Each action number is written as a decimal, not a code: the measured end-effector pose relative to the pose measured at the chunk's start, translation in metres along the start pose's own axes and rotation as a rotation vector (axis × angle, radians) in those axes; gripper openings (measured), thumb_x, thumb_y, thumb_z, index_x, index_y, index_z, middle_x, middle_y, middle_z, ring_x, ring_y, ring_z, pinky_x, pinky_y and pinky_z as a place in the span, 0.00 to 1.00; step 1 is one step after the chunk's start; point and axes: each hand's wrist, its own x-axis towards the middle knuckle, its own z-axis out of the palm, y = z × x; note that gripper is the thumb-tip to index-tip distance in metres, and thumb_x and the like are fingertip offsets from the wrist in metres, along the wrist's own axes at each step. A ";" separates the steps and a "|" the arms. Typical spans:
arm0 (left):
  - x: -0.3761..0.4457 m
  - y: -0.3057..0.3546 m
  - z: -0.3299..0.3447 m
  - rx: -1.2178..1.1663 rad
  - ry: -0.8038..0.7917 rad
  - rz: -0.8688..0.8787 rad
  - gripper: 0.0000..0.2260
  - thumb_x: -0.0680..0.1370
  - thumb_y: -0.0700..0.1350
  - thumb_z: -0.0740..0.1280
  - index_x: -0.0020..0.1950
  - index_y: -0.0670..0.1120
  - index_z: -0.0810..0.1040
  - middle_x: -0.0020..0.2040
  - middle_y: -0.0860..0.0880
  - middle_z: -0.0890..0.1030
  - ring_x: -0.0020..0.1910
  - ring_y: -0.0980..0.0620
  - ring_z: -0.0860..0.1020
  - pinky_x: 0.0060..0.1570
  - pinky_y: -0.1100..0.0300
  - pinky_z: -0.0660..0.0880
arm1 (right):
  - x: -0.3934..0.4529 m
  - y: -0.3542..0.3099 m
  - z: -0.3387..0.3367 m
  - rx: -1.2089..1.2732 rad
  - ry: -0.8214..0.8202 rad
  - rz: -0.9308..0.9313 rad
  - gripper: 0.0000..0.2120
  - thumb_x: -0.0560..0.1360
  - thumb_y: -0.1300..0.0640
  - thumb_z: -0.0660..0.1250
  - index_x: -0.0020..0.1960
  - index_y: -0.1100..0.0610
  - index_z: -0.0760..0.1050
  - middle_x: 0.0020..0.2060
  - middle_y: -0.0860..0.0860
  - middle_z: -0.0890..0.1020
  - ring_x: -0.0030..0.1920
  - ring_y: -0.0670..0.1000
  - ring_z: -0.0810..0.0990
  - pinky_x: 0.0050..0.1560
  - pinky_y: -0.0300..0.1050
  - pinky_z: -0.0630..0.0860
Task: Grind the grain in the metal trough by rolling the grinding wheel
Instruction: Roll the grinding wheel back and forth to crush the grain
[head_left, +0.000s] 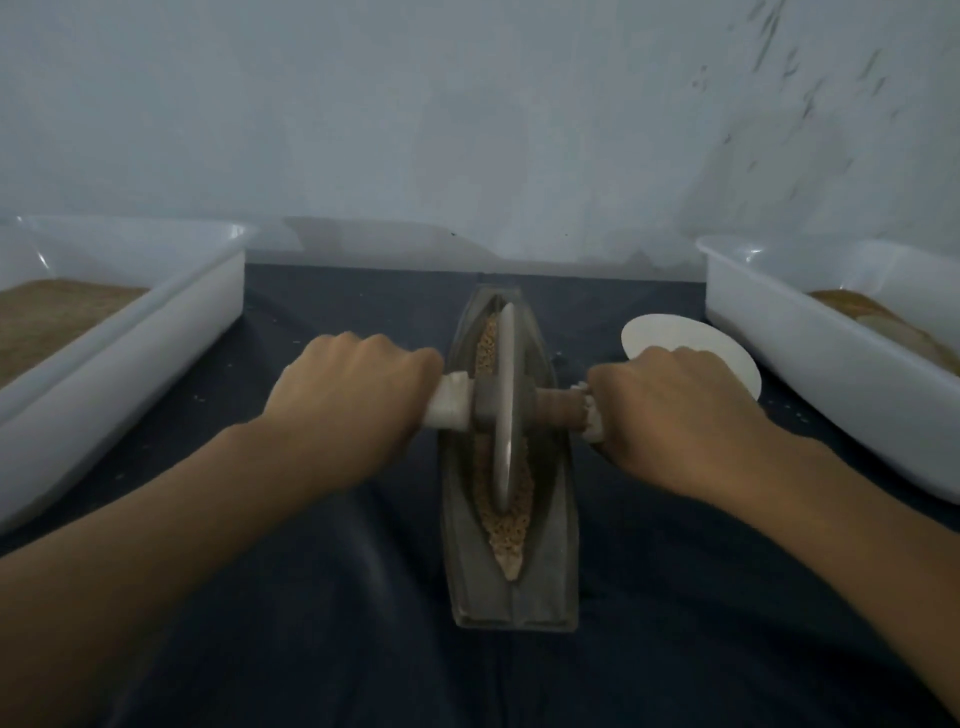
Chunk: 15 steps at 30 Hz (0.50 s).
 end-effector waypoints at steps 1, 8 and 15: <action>-0.007 0.001 -0.003 -0.007 0.015 0.003 0.18 0.65 0.48 0.73 0.38 0.52 0.62 0.27 0.55 0.60 0.23 0.51 0.61 0.25 0.60 0.55 | -0.003 -0.001 -0.005 -0.027 0.014 -0.018 0.26 0.63 0.53 0.74 0.30 0.48 0.54 0.23 0.46 0.60 0.22 0.50 0.60 0.26 0.40 0.48; 0.021 -0.002 0.021 -0.061 -0.032 -0.156 0.09 0.73 0.46 0.67 0.42 0.50 0.65 0.31 0.52 0.67 0.29 0.47 0.69 0.30 0.56 0.64 | 0.043 0.005 0.014 -0.087 -0.015 0.058 0.13 0.69 0.54 0.68 0.35 0.50 0.64 0.25 0.49 0.64 0.27 0.56 0.67 0.28 0.44 0.56; 0.053 -0.006 0.019 -0.018 -0.083 -0.152 0.09 0.74 0.43 0.66 0.43 0.48 0.65 0.33 0.48 0.67 0.31 0.46 0.65 0.32 0.53 0.64 | 0.053 0.011 0.027 0.033 -0.026 0.157 0.11 0.73 0.50 0.66 0.37 0.51 0.66 0.35 0.54 0.77 0.33 0.57 0.71 0.33 0.46 0.63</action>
